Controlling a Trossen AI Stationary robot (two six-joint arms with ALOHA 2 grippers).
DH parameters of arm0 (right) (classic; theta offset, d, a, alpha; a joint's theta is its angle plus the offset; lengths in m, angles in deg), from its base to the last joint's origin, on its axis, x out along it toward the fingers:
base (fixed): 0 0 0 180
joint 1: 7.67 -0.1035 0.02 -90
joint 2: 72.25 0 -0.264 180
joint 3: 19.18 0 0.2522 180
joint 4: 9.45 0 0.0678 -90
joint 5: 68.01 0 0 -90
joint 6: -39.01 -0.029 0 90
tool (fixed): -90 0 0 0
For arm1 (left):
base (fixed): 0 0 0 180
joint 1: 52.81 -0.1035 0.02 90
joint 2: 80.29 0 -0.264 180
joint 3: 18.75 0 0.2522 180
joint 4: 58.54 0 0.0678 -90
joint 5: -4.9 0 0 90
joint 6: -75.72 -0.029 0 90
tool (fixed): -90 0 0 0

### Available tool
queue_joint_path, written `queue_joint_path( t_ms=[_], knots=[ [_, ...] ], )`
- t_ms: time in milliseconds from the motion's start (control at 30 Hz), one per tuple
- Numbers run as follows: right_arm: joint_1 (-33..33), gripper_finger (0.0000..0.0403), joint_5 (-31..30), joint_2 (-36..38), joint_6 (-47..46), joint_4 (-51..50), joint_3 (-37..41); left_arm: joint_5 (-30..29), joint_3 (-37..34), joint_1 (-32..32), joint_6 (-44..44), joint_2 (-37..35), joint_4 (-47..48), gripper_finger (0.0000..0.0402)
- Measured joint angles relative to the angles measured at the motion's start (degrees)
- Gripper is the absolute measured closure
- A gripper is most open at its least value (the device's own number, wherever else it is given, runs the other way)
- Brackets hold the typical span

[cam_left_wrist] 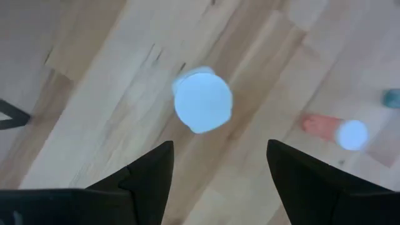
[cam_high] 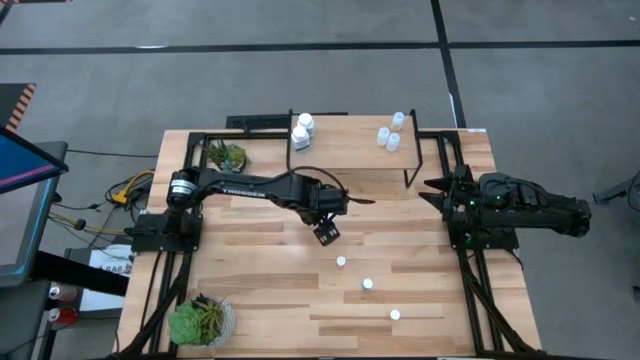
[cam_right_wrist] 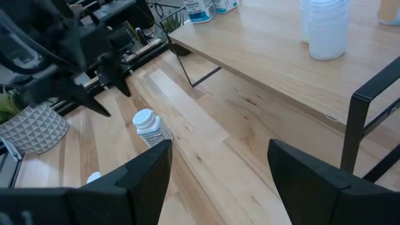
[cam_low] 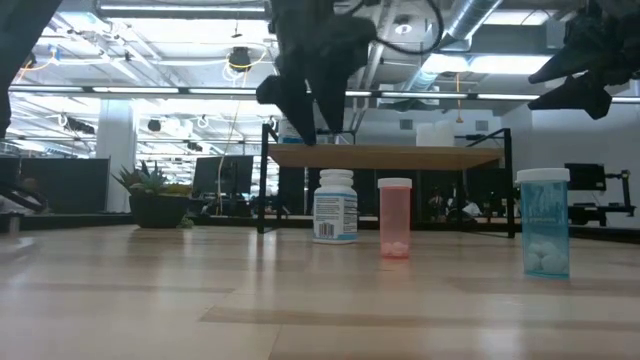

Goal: Pick and place medicine bottles onto shelf by color
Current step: Put the white and blue pill bottle on the shelf aligned with the other white and blue pill bottles

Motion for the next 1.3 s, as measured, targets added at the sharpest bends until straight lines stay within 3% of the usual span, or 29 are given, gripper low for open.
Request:
queue_joint_path(
  t_ms=[533, 1133, 1300],
  knots=[
    [0.0, 0.0117, 0.0, 0.0, 0.0, 0.0, 0.0, -4.5, -9.8, 0.1, 9.0, 0.0, -12.7, 0.0111],
    [0.0, 0.0117, 0.0, 0.0, -0.4, 0.0, 0.0, -8.2, -17.1, 0.0, 9.8, 0.0, -26.0, 0.0112],
    [0.0, 0.0117, 0.0, 0.0, -0.4, 0.0, 0.0, -8.2, -17.1, 0.0, 9.2, 0.0, -26.1, 0.0149]
  ],
)
